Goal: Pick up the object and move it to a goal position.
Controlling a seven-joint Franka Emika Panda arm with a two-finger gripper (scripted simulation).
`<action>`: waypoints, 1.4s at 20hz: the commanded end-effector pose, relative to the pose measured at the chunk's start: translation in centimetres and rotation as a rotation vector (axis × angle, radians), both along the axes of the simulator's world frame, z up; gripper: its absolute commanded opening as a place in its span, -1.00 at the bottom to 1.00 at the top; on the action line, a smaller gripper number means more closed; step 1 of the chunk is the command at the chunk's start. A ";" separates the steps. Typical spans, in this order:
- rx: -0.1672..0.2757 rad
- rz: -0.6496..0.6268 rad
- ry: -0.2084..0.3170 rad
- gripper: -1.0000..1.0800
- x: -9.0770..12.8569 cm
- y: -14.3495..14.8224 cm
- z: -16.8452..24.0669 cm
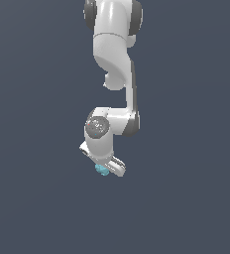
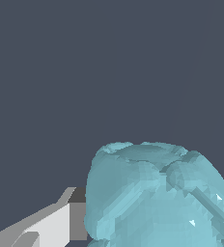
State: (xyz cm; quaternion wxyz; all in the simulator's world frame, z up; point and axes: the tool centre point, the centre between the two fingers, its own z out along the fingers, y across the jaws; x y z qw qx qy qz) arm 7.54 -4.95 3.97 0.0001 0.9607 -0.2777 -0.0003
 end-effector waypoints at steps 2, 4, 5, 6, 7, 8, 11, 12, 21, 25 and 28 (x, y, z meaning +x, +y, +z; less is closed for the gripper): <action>0.000 0.000 -0.001 -1.00 -0.2 0.5 0.4; 0.000 0.000 -0.001 -1.00 -0.4 1.1 0.8; 0.000 0.000 -0.001 -1.00 -0.5 1.4 1.0; 0.000 0.000 -0.001 -1.00 -0.7 1.9 1.3; 0.000 0.000 -0.001 -1.00 -0.9 2.3 1.7; 0.000 0.000 -0.001 -1.00 -1.1 2.9 2.1; 0.000 0.000 -0.001 -1.00 -1.8 4.9 3.5; 0.000 0.000 -0.001 -1.00 -2.1 5.7 4.1; 0.000 0.000 -0.001 -1.00 -5.2 14.2 10.2; -0.001 0.001 -0.001 -1.00 -6.4 17.8 12.8; -0.001 0.001 -0.001 -1.00 -7.2 20.2 14.5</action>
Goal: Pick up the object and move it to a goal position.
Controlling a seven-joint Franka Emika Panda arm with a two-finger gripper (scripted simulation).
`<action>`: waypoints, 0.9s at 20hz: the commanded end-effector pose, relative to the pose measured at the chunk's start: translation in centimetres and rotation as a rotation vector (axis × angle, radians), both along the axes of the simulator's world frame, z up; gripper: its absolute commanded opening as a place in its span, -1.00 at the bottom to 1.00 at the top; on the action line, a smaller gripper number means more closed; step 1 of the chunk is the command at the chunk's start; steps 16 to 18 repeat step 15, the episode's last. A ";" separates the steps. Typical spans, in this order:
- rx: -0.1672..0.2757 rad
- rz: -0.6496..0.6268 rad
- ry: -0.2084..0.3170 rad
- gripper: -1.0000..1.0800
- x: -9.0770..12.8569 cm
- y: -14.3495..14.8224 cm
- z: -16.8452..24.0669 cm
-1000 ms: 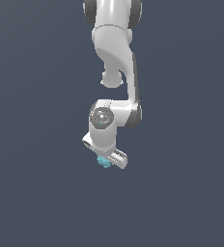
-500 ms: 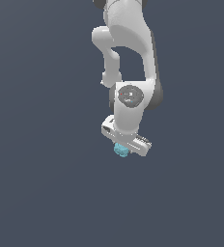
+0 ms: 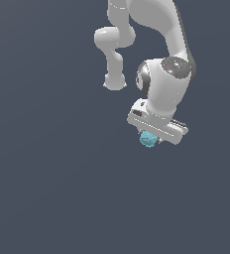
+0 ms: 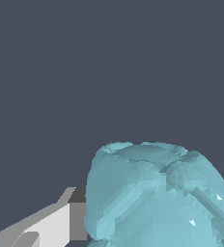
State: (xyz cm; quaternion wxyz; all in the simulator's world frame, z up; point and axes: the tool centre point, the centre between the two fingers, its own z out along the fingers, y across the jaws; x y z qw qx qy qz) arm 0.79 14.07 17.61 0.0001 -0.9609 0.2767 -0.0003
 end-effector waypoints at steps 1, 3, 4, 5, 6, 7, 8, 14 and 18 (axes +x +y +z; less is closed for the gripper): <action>-0.001 -0.001 0.000 -1.00 -0.6 1.8 1.3; -0.001 -0.001 0.000 -1.00 -1.0 3.0 2.2; -0.001 -0.001 0.000 -1.00 -1.1 3.5 2.5; -0.001 -0.001 0.000 -1.00 -1.2 3.9 2.8; -0.001 -0.001 0.000 -1.00 -1.3 4.2 3.1; -0.001 -0.001 0.000 -1.00 -1.4 4.5 3.2; -0.001 -0.001 0.000 -1.00 -1.4 4.7 3.4; 0.000 -0.002 0.001 -1.00 -1.2 4.5 3.2; 0.000 -0.002 0.001 -1.00 -1.2 4.5 3.2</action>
